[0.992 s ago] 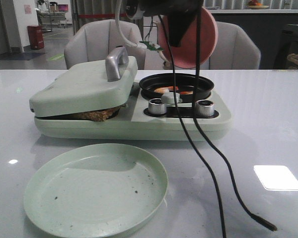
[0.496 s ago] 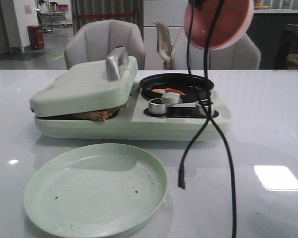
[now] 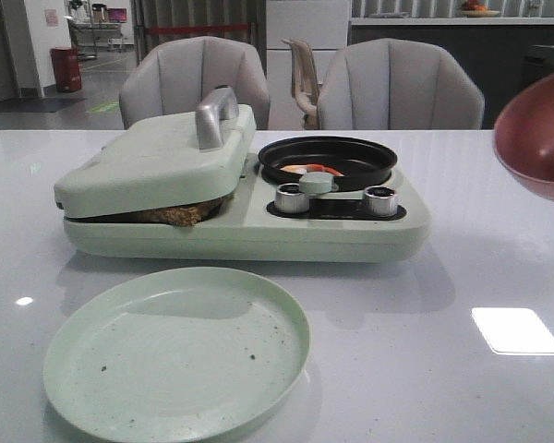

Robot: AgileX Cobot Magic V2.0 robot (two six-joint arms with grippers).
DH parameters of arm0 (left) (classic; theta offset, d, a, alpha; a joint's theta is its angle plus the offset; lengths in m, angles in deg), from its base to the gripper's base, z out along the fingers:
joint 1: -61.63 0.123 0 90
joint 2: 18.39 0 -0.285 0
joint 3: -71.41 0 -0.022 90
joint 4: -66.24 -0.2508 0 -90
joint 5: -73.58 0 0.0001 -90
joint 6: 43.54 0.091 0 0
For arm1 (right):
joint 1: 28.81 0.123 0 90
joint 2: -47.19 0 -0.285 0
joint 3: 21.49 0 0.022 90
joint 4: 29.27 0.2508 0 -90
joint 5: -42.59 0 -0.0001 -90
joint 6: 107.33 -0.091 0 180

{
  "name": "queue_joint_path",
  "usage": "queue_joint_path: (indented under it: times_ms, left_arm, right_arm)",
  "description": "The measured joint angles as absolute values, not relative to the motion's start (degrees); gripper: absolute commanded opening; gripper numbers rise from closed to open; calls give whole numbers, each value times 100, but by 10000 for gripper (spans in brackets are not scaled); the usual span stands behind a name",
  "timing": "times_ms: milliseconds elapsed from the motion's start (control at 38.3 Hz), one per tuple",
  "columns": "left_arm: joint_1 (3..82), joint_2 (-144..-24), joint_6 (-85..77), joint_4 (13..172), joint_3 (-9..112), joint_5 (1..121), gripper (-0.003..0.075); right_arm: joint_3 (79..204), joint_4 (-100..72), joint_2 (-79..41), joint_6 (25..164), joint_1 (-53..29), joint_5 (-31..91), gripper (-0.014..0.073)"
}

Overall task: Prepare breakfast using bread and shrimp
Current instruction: 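Carry the empty pink bowl back and set it on the table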

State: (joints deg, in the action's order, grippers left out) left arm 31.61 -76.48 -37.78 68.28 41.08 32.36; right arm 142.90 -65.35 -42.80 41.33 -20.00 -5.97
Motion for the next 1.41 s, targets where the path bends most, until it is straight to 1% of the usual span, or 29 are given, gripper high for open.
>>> queue_joint_path:
  times_ms: [130, 261, 470, 652, 678, 705, 809, 887, 965, 1070, 1200, 1409]
  left_arm:
    - [3161, -7648, -3778, 6828, 4108, 3236, 100]
    - [3161, -7648, -3778, 6848, 4108, 3244, 100]
    - [3161, -7648, -3778, 6866, 4108, 3244, 100]
    - [3161, -7648, -3778, 6866, 4108, 3244, 100]
    - [3161, -7648, -3778, 6866, 4108, 3244, 100]
    - [3161, -7648, -3778, 6866, 4108, 3244, 100]
    - [3161, -7648, -3778, 6866, 4108, 3244, 100]
    - [3161, -7648, -3778, 6866, 4108, 3244, 100]
    - [3161, -7648, -3778, 6866, 4108, 3244, 100]
    - [3161, -7648, -3778, 6866, 4108, 3244, 100]
    - [3161, -7648, -3778, 6866, 4108, 3244, 100]
    - [3161, -7648, -3778, 6866, 4108, 3244, 100]
  right_arm:
    - [13783, -5246, -4243, 4880, -2904, -88, 42]
    - [13438, -3871, -4347, 5711, -3560, 636, 42]
    - [13417, -3381, -4766, 5844, -3665, 1209, 42]
    - [13417, -3333, -5172, 5873, -3654, 1342, 53]
    - [13417, -3333, -5244, 5873, -3654, 1342, 76]
    - [13417, -3333, -5310, 5873, -3654, 1342, 117]
    - [13417, -3333, -5412, 5879, -3654, 1342, 329]
    - [13417, -3358, -5412, 5879, -3654, 1342, 458]
    - [13417, -3406, -5412, 5879, -3654, 1342, 526]
    - [13512, -3473, -5412, 5887, -3654, 1266, 521]
    - [13672, -3582, -5202, 5963, -3520, 1021, 492]
    - [13690, -3603, -3801, 6345, -2708, 428, 393]
